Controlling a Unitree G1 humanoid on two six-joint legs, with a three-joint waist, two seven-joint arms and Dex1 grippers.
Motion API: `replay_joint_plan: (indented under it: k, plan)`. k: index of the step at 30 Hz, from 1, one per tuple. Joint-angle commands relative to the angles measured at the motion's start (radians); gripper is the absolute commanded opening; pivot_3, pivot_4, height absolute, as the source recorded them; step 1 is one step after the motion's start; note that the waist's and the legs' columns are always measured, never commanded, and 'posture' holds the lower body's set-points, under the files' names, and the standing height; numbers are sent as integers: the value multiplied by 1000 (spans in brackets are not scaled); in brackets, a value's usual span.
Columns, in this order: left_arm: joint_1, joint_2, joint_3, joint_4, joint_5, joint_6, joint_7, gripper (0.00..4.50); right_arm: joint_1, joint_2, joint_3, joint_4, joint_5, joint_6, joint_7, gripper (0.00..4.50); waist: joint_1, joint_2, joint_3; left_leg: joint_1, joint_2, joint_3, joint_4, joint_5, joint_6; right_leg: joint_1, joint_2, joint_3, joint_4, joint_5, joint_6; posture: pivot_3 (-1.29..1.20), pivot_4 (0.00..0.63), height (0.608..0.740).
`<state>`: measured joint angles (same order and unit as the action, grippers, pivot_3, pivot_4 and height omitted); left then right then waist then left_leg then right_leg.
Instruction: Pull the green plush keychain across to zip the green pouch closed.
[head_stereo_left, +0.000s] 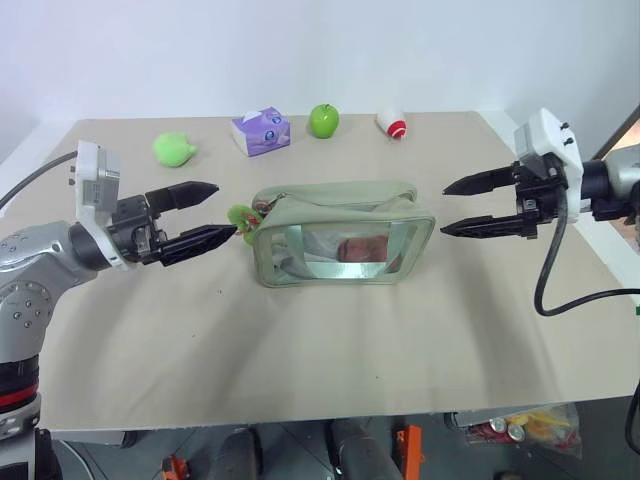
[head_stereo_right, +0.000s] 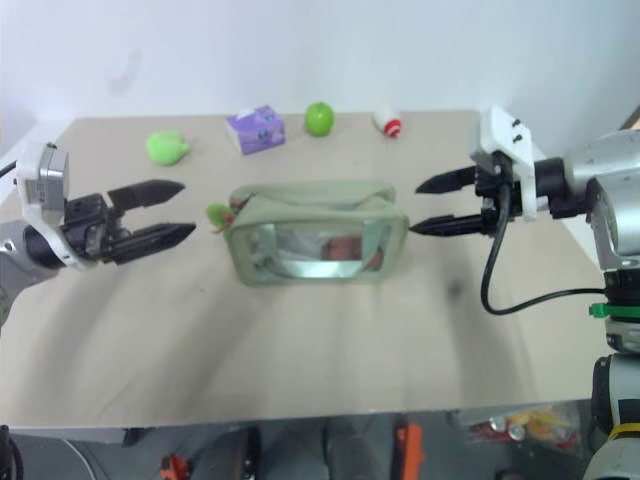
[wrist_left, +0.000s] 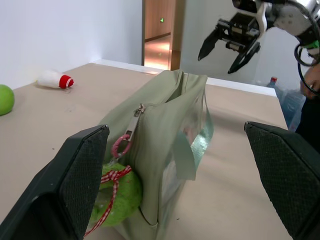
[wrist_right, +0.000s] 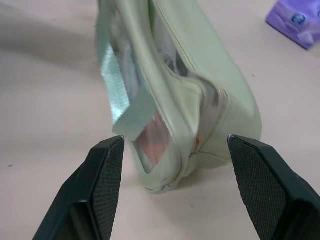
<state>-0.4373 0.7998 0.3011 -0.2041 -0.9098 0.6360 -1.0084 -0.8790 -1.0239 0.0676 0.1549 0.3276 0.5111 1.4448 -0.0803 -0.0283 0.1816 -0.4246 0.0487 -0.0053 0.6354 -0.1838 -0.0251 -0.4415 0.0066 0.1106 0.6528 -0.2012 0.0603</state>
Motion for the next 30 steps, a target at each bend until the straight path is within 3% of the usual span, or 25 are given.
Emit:
replay_joint_plan:
  k: [1,8,12,18,30]
  plan:
    - [-30,-6,24,4,-23,11,11,4500,11,19,-30,21,-14,-33,-46,3396,0,0,0,0,0,0,0,0,0,0,0,0,0,0,0,0,150,740]
    - [-18,-3,25,-8,-23,22,23,4500,21,58,-7,89,-50,-55,-70,3396,1,0,0,-1,0,0,0,0,0,0,0,0,0,0,0,0,150,740]
    - [0,-5,27,-12,-14,21,34,4500,24,76,-7,94,-56,-64,-71,2290,1,0,0,0,0,0,-1,0,0,0,0,0,0,0,0,0,150,740]
    - [15,-17,37,7,-9,17,66,4500,22,94,-13,78,-43,-51,-66,145,1,0,0,0,0,0,0,0,0,0,0,0,0,0,0,0,150,740]
    - [21,-35,39,63,6,14,90,4500,36,93,-16,50,-34,-23,-60,31,1,0,0,0,0,0,0,0,0,0,1,1,0,0,0,0,150,740]
